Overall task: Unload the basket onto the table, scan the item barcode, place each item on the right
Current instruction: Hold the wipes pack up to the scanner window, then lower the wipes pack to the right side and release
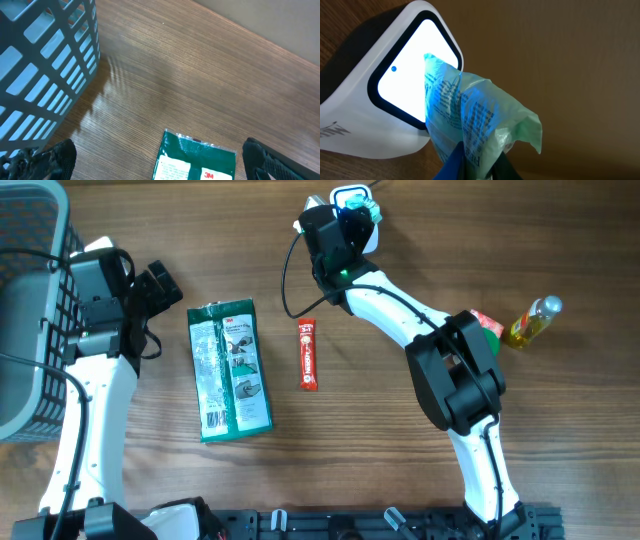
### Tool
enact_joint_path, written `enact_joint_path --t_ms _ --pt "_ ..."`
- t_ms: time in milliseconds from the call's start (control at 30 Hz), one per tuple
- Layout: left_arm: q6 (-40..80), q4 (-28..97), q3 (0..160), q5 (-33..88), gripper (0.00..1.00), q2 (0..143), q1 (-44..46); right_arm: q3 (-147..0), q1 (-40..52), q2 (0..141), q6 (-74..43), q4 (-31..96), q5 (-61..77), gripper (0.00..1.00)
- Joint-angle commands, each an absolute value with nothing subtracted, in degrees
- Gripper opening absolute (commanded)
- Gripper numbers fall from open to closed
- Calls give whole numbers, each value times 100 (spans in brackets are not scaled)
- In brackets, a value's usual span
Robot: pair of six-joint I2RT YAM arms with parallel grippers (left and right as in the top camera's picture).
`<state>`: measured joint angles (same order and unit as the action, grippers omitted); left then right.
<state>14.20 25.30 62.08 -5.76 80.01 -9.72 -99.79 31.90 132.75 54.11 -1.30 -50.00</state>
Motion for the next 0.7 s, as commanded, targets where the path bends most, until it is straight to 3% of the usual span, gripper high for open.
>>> enact_joint_path --t_ms 0,167,267,467,567,667 --pt "1369 2512 6270 -609 100 7950 -987 -9780 3148 13292 5402 -128 -4687 4" --pt "1372 2512 6270 -609 100 7950 -987 -9780 2875 12416 5240 -91 -4718 4" --pt "1372 2512 6270 -609 100 7950 -987 -9780 2733 11638 4917 650 -4499 4" --pt "1369 2512 6270 -609 100 7950 -987 -9780 2657 10634 3183 4248 -1739 4" --pt "1372 2512 6270 -609 100 7950 -987 -9778 2615 10619 2941 6160 -183 4" --pt "1372 2512 6270 -609 100 7950 -987 -9647 2596 10678 2930 7098 523 4"
